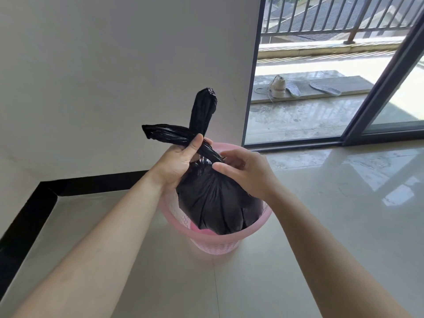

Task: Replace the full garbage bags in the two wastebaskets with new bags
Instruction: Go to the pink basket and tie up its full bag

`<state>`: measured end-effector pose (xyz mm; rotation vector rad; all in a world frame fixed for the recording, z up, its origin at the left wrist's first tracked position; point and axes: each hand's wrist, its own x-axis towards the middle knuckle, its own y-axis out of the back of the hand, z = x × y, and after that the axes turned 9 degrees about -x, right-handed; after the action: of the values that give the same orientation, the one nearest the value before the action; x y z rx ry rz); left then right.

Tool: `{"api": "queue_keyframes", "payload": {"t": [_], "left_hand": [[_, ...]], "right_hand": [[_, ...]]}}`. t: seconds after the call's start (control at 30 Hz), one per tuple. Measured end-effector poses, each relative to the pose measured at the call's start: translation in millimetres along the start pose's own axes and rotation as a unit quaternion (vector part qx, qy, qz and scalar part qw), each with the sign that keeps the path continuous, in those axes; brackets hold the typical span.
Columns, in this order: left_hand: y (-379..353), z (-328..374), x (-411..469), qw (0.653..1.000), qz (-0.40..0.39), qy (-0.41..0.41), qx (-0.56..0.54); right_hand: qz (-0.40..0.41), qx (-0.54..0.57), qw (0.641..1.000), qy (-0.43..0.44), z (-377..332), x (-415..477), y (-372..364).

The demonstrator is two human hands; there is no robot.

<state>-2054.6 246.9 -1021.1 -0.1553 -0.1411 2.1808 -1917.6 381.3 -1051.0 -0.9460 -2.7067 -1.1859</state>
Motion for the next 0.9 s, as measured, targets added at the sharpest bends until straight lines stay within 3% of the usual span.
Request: {"api": "queue_keyframes", "payload": {"t": [0.13,0.27,0.37,0.47,0.53,0.63,0.73,0.8,0.9], "left_hand": [[-2,5,-4,0.998,-0.042,0.031,-0.047],[7,9,-10,0.996,-0.080,0.046,0.015],[12,10,-10,0.997,-0.038,0.067,0.010],[13,11,-12,0.996,-0.052,0.064,0.036],[15,13,-15,0.992,-0.074,0.059,0.078],[15,12,-19,0.982,-0.122,0.053,0.137],[13,8,-22,0.972,-0.135,0.033,0.189],[13,5,-22,0.974,-0.102,-0.005,0.200],[10,1,-19,0.997,-0.032,0.001,0.075]], "right_hand": [[0.008,0.029,0.999,-0.030,2,-2,-1],[-0.019,0.002,1.000,-0.004,-4,0,0],[-0.036,0.129,0.986,-0.097,-10,0,3],[-0.020,0.336,0.910,-0.243,-20,9,8],[-0.046,0.344,0.898,-0.270,-23,18,12],[-0.073,0.305,0.919,-0.240,-33,23,10],[-0.010,0.319,0.926,-0.202,-36,20,-2],[0.051,0.350,0.911,-0.213,-34,18,-5],[0.122,0.378,0.887,-0.237,-25,11,-1]]}}
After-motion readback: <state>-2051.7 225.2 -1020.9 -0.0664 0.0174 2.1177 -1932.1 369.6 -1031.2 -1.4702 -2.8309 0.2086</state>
